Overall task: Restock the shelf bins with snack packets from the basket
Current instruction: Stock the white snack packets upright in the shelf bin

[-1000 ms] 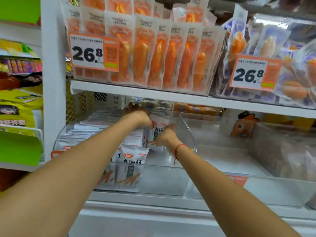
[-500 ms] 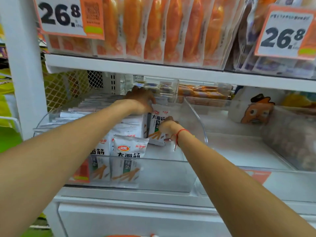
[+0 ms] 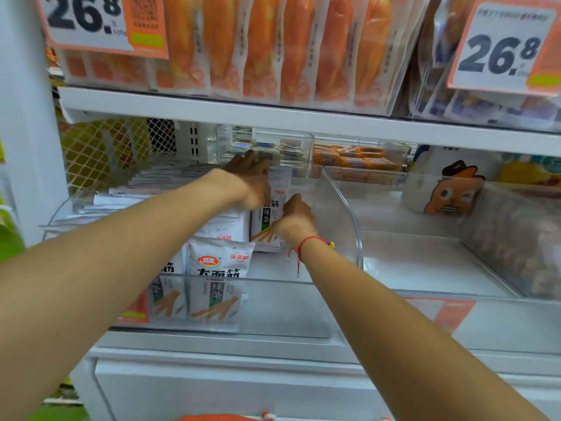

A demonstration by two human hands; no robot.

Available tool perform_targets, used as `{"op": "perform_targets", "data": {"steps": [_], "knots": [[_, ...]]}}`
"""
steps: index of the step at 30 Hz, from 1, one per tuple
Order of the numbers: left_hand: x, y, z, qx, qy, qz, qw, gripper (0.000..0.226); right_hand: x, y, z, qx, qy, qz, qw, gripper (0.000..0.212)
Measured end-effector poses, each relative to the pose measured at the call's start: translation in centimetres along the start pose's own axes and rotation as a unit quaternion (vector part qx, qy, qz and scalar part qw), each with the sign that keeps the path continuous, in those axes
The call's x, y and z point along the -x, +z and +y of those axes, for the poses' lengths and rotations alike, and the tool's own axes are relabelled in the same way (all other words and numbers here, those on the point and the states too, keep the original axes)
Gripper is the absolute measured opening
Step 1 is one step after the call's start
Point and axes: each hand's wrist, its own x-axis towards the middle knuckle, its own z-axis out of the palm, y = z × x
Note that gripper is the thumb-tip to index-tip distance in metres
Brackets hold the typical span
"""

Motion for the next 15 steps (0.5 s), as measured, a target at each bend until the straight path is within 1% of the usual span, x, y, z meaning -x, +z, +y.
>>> {"op": "perform_targets", "data": {"steps": [2,3,4,6,8,10,15], "knots": [[0.1,0.0,0.7,-0.012,-0.008,0.022,1.0,0.054,0.2,-0.5,0.1,0.062,-0.015,0.04,0.997,0.059],[0.4,-0.2,1.1,-0.009,-0.019,0.019,1.0,0.056,0.1,-0.5,0.1,0.081,-0.019,0.045,0.996,0.053],[0.3,-0.3,1.2,-0.013,-0.028,0.011,0.999,0.057,0.1,-0.5,0.1,0.1,-0.026,0.033,0.994,0.045],[0.2,-0.3,1.2,-0.018,-0.032,-0.012,0.999,0.052,0.1,0.1,0.0,0.13,-0.041,-0.02,0.99,0.032],[0.3,-0.2,1.0,-0.035,-0.026,-0.038,0.998,0.05,0.2,0.7,-0.1,0.141,-0.047,-0.068,0.987,0.03],[0.4,0.0,1.0,-0.055,-0.018,-0.055,0.997,0.051,0.1,0.9,-0.1,0.147,-0.047,-0.1,0.983,0.029],[-0.1,0.4,0.9,-0.085,-0.014,-0.066,0.994,0.053,-0.6,1.2,0.0,0.17,-0.047,-0.146,0.973,0.027]]}}
